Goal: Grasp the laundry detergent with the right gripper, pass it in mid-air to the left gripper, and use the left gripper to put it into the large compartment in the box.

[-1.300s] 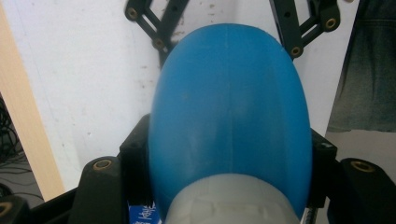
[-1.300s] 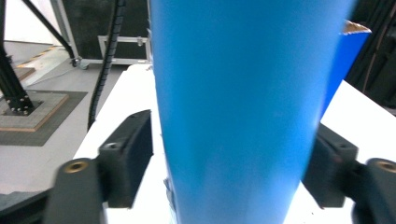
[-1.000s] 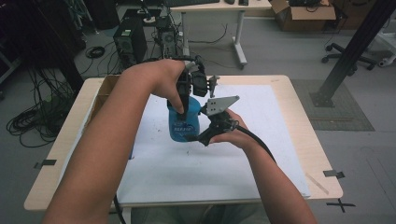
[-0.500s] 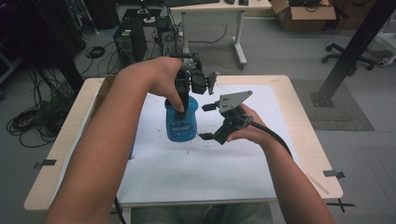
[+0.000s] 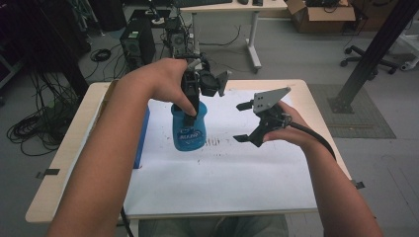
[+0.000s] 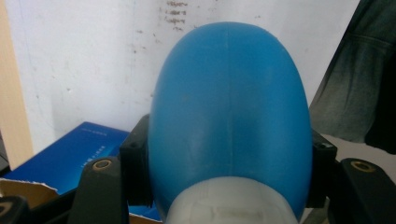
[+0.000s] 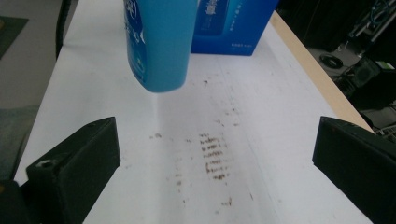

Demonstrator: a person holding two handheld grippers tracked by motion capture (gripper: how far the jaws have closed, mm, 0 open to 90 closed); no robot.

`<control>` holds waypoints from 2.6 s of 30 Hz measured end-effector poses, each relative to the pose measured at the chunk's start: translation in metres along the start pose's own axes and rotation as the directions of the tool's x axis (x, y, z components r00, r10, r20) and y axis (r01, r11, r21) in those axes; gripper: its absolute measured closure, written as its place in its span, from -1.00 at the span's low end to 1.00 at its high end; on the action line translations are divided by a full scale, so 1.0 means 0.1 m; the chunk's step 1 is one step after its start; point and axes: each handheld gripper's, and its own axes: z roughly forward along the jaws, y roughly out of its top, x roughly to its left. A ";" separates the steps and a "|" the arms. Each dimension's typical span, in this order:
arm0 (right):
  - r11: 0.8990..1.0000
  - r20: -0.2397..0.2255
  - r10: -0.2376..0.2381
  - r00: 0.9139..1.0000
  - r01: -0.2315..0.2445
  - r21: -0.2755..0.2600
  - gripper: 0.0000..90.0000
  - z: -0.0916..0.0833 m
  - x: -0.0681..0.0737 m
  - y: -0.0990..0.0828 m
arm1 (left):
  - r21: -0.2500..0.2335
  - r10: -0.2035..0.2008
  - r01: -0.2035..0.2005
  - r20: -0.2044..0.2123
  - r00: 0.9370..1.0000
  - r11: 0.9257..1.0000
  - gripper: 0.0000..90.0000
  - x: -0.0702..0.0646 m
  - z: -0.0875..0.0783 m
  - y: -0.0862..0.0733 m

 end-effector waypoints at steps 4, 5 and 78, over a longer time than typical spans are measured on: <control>0.999 0.016 0.000 1.000 -0.001 0.038 -0.98 -0.11 -0.02 -0.03 | 0.002 -0.075 0.075 0.001 0.997 0.997 -0.16 0.02 -0.02 0.00; 0.999 0.020 -0.005 1.000 0.004 0.047 -0.98 -0.14 -0.02 -0.03 | 0.000 -0.104 0.104 -0.003 0.995 0.995 -0.16 0.03 -0.03 0.00; 0.790 -0.148 0.002 0.989 0.089 0.606 -0.93 -0.31 -0.36 -0.21 | -0.222 -0.809 0.799 0.067 0.584 0.559 -0.16 0.60 -1.10 -1.55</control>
